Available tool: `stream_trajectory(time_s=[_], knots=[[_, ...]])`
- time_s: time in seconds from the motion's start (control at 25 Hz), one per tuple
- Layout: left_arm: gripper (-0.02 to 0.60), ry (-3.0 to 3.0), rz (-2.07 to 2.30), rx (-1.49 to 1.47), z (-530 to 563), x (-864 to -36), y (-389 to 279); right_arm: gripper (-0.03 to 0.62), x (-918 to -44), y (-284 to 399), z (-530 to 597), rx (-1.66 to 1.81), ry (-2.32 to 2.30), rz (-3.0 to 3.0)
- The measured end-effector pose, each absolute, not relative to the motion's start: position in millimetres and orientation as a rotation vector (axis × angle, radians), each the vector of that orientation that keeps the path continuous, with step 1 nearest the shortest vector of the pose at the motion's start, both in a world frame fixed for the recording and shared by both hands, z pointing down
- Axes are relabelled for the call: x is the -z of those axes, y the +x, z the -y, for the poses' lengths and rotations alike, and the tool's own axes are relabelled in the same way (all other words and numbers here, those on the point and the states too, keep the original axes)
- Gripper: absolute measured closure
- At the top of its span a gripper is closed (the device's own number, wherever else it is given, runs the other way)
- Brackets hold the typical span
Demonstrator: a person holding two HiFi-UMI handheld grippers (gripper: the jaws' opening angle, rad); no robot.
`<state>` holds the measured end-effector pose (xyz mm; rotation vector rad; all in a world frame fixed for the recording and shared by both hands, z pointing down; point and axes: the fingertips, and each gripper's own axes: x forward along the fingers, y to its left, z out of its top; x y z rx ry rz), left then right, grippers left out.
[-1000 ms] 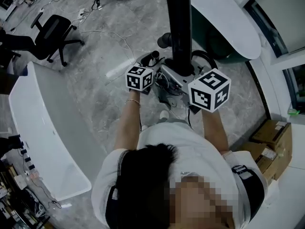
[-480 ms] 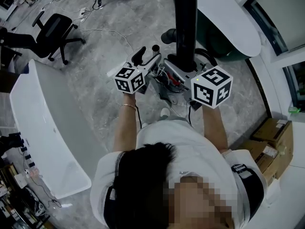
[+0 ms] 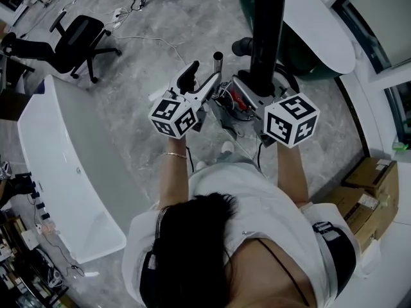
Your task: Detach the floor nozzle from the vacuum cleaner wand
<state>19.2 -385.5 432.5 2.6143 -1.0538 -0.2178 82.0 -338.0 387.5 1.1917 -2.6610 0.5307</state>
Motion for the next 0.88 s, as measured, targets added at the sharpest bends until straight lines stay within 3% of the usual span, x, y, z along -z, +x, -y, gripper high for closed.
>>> stream_trajectory(time_s=[0.44,0.88], knots=[[0.292,2.615,1.145,0.195,354.1,-398.0,4.5,0.510,-393.0,74.6,318.0,-0.513,1.341,2.611],[0.508,2.554,1.314,0.112,329.3,-402.6,-26.2,0.508,-407.7,61.3,301.3,-0.543,1.394,2.603]])
